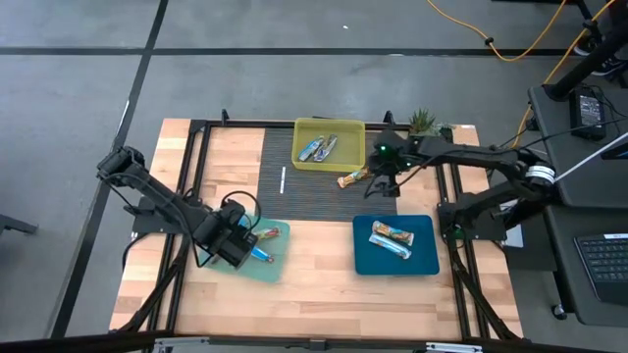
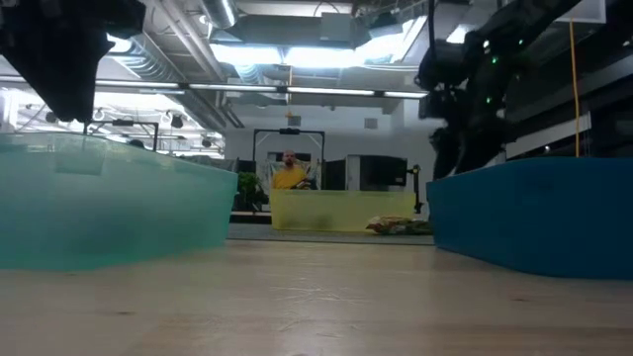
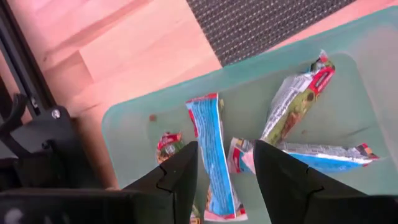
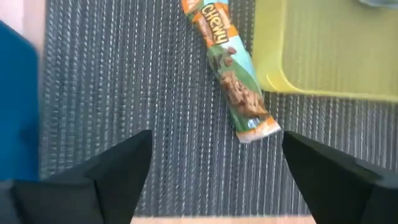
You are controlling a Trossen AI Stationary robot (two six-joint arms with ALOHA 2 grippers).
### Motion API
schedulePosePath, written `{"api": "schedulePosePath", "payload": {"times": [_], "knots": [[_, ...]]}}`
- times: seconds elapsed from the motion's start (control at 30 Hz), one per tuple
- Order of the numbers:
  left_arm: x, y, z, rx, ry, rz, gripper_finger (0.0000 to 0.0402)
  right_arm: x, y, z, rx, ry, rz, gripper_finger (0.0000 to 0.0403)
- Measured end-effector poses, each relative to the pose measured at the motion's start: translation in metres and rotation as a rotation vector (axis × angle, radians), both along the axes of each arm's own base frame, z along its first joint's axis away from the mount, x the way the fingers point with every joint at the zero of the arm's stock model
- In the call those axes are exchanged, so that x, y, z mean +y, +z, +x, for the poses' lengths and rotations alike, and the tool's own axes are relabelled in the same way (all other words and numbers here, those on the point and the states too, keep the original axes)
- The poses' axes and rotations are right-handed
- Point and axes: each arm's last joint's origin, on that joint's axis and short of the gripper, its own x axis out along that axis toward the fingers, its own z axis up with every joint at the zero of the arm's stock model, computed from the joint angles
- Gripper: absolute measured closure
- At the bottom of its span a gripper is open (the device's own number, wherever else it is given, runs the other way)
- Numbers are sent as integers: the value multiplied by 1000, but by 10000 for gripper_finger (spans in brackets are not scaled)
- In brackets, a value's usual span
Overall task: Pick and place Granola Bars by type
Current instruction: Put the yellow granola bar into the blue bin
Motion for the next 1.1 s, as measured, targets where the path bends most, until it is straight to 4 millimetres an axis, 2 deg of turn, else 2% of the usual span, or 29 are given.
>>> {"api": "schedulePosePath", "payload": {"times": [0.33, 0.6, 0.77, 1.1], "knots": [[8, 2, 6, 6, 8, -1, 256, -17, -37, 21, 28, -16, 4, 41], [10, 12, 12, -17, -38, 8, 257, -35, -65, 23, 77, -68, 33, 51], [13, 14, 14, -22, -30, 10, 258, -40, -72, 24, 75, -90, 47, 101], [16, 14, 16, -21, -26, 16, 258, -40, -72, 25, 69, -108, 41, 258]]}}
